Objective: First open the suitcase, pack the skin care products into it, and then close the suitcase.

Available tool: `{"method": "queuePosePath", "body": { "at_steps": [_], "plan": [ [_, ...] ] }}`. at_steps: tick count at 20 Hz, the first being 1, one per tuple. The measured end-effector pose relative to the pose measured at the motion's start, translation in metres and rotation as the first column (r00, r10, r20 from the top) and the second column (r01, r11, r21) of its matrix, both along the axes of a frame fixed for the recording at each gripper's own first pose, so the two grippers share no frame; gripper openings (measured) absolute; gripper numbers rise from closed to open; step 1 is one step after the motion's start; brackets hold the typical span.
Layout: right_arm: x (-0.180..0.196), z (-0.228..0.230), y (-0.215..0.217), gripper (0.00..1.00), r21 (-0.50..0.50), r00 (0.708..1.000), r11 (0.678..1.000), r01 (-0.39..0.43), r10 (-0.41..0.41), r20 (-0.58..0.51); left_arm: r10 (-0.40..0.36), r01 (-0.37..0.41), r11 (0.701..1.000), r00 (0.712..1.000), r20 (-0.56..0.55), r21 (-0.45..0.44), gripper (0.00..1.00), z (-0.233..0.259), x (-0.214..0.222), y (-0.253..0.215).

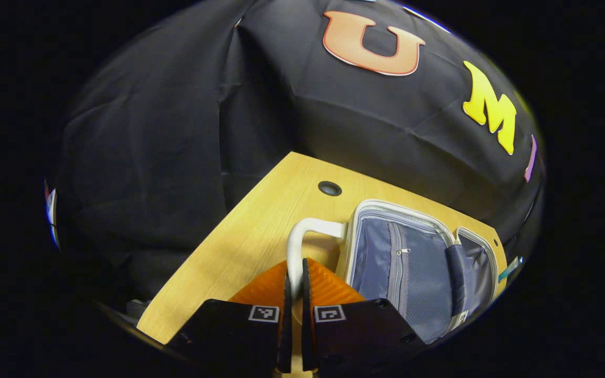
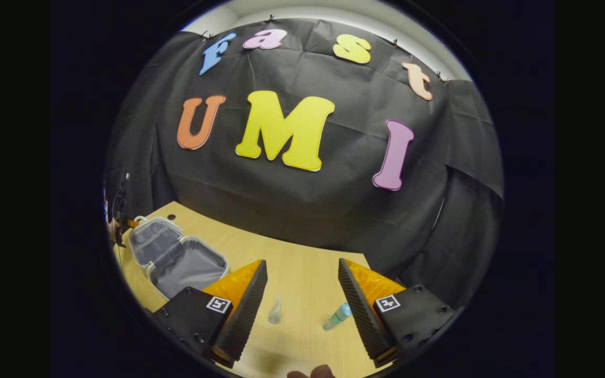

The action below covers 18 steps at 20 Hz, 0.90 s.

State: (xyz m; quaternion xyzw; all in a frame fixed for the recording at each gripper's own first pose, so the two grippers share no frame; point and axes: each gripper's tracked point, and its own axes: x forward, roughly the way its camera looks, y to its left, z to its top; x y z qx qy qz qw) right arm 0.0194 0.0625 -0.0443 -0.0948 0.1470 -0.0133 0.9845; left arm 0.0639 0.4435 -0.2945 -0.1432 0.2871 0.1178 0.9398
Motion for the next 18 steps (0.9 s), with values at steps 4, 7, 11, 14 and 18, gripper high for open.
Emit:
{"method": "queuePosePath", "body": {
  "at_steps": [4,7,11,14,18],
  "plan": [
    [-0.001,-0.009,0.005,0.80,0.012,1.000,1.000,-0.011,0.011,-0.016,0.025,-0.024,0.999,1.000,-0.015,0.024,0.22,0.003,-0.008,0.009],
    [-0.005,-0.014,-0.002,0.81,0.032,1.000,0.999,-0.005,0.005,-0.011,0.037,-0.039,0.999,0.998,0.052,0.038,0.82,0.046,-0.013,-0.010],
    [-0.012,-0.020,-0.024,0.81,0.063,1.000,0.998,0.008,-0.009,0.007,0.000,-0.037,0.980,0.983,0.186,0.196,0.97,0.131,-0.022,-0.072],
    [-0.021,-0.024,-0.049,0.81,0.103,0.999,0.994,0.038,-0.041,0.020,-0.056,-0.006,0.968,0.970,0.238,0.251,0.98,0.174,-0.033,-0.158],
    [-0.034,-0.033,-0.092,0.81,0.130,0.997,0.989,0.077,-0.081,0.021,-0.177,0.114,0.963,0.951,0.254,0.246,0.98,0.184,-0.039,-0.290]
  ]
}}
